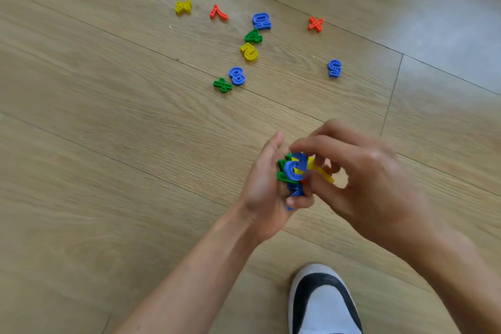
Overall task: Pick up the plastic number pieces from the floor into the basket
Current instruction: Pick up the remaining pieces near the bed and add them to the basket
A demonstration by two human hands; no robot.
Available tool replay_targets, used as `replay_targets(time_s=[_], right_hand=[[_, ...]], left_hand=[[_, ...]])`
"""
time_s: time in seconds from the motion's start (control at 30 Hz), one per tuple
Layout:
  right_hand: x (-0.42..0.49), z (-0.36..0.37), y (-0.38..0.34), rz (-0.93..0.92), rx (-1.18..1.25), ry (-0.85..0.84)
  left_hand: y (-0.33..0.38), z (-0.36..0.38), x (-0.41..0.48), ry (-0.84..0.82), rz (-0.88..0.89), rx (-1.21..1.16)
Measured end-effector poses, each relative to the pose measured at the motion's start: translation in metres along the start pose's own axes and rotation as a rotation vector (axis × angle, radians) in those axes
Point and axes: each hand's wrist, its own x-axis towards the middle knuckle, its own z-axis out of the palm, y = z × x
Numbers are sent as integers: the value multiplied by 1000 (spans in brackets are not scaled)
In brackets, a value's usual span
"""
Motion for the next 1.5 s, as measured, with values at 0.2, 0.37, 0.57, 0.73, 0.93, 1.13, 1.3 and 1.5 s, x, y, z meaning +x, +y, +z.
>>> replay_targets(time_s=[0.2, 0.37, 0.57, 0.73, 0.93, 1.13, 1.3, 1.5], right_hand=[[32, -8, -20, -54, -44, -166], [71, -2, -23, -44, 336, -8], [169, 65, 15, 143, -102, -33], [199, 106, 19, 71, -397, -109], [205, 110, 18, 16, -338, -98], [199, 103, 21, 45, -266, -131], [195, 102, 21, 47, -196, -128], [189, 101, 27, 40, -125, -115]], left_hand=[[24, -6, -5, 7, 37, -13], [39, -19, -14, -37, 93, -279], [49, -35, -25, -45, 253, -565], [52, -50, -30, 61, 283, -560], [59, -62, -32, 164, 302, -547], [62, -63, -27, 325, 270, -494], [65, -63, -24, 387, 218, -439], [70, -63, -21, 430, 181, -420]])
